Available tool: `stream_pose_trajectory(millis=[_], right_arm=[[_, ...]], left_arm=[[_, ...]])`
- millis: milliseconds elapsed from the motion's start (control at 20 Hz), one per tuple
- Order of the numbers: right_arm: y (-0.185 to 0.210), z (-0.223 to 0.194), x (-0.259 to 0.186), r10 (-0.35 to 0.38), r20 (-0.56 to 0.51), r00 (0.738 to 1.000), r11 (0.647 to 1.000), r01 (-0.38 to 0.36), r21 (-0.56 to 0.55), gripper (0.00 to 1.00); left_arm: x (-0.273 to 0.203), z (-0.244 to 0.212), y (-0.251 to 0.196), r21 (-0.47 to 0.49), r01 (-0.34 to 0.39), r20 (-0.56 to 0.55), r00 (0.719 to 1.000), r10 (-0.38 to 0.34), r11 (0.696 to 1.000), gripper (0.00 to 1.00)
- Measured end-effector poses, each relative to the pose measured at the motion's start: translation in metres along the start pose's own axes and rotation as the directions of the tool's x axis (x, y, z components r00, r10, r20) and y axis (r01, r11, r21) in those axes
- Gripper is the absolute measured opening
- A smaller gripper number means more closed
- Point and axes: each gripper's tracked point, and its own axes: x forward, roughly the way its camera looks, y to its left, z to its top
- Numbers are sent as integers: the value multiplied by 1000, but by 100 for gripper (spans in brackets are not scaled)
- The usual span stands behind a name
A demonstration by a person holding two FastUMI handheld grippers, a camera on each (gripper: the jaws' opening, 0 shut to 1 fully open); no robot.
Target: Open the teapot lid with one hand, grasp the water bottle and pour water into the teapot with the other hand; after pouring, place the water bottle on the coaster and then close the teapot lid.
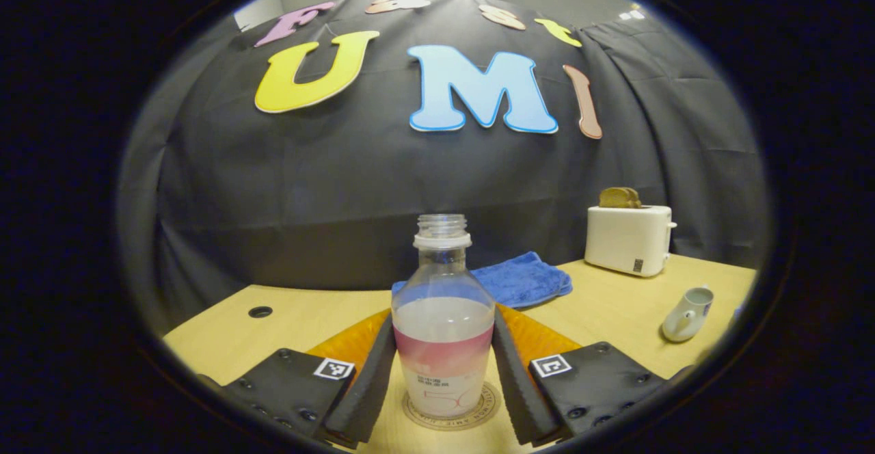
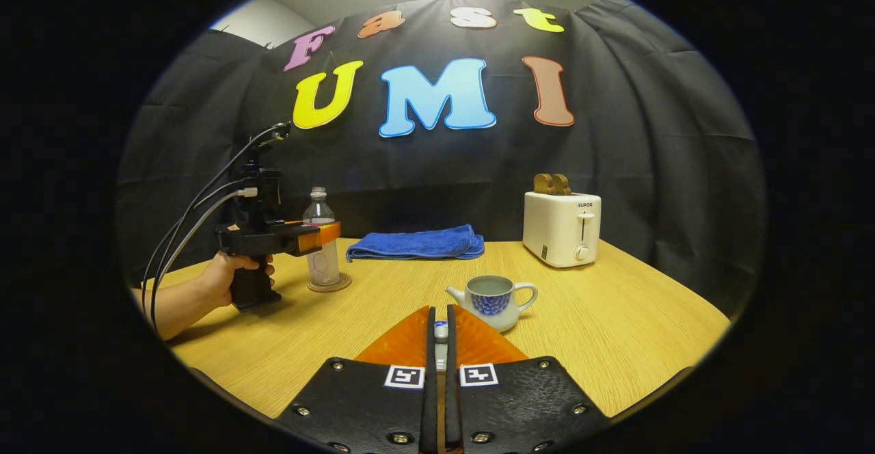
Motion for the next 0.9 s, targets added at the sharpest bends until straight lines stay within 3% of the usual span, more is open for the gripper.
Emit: stream_pose_trajectory(millis=[250, 350, 500, 900], right_arm=[[0, 0, -2, -4, -2, 1000, 1000, 4, -5, 5], [2, 1, -3, 3, -5, 1000, 1000, -3, -8, 5], [4, 3, -6, 4, 1, 1000, 1000, -4, -9, 5], [-10, 15, -7, -30, 37, 999, 999, 31, -11, 5]], left_arm=[[-1, 0, 2, -49, 0, 14, 1000, 1, 999, 87], [-6, 2, 1, -29, 0, 17, 1000, 1, 1000, 100], [-17, 10, -1, -2, -14, 31, 999, 14, 1000, 100], [-73, -7, -1, -59, -44, -13, 999, 43, 997, 100]])
